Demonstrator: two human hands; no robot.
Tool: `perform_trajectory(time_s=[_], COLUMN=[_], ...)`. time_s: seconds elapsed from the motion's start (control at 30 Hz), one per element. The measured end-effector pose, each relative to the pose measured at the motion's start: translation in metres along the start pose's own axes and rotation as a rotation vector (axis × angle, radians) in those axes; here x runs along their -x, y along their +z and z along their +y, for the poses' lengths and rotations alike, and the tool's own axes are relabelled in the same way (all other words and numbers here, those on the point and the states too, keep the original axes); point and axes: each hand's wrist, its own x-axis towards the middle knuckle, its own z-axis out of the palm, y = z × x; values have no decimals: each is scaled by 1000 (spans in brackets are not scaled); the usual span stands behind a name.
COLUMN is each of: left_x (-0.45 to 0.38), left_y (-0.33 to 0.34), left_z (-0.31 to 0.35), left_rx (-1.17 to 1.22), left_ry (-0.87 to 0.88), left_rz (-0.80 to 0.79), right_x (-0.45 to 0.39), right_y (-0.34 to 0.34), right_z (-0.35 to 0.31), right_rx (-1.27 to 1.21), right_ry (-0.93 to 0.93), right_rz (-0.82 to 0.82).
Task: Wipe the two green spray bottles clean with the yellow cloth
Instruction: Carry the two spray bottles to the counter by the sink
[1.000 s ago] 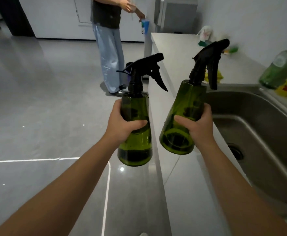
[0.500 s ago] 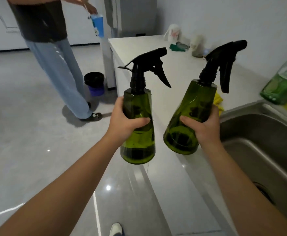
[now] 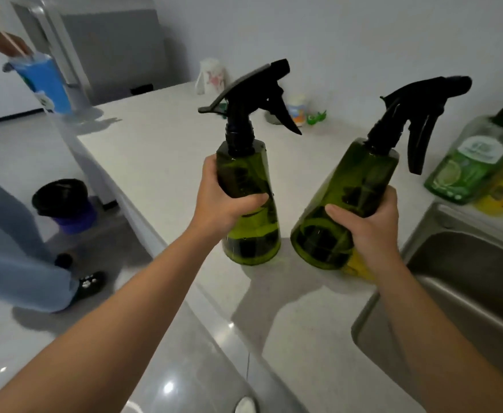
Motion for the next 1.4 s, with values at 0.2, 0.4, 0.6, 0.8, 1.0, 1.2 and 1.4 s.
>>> perform_trajectory(time_s=[0.2, 0.4, 0.6, 0.8, 1.0, 1.2, 1.4], left_x=[-87, -154, -202, -228, -218, -151, -119], left_y=[28, 60, 82, 95, 87, 62, 93], left_z=[-17, -41, -59, -64, -74, -67, -35], left_rx=[-82, -120, -92, -68, -142, 19, 108], left_ry=[1, 24, 44, 72, 158, 289, -76], left_rz=[-154, -342, -536, -658, -620, -604, -1125], right_x=[-56, -83, -100, -108, -100, -79, -60], right_y=[11, 18, 30, 41, 35, 25, 22], right_z=[12, 25, 29, 30, 26, 4, -8], right_rx=[41, 63, 34, 47, 53, -65, -207], right_ry=[18, 57, 112, 120, 133, 121, 78], right_rz=[131, 287, 436, 509, 503, 373, 242])
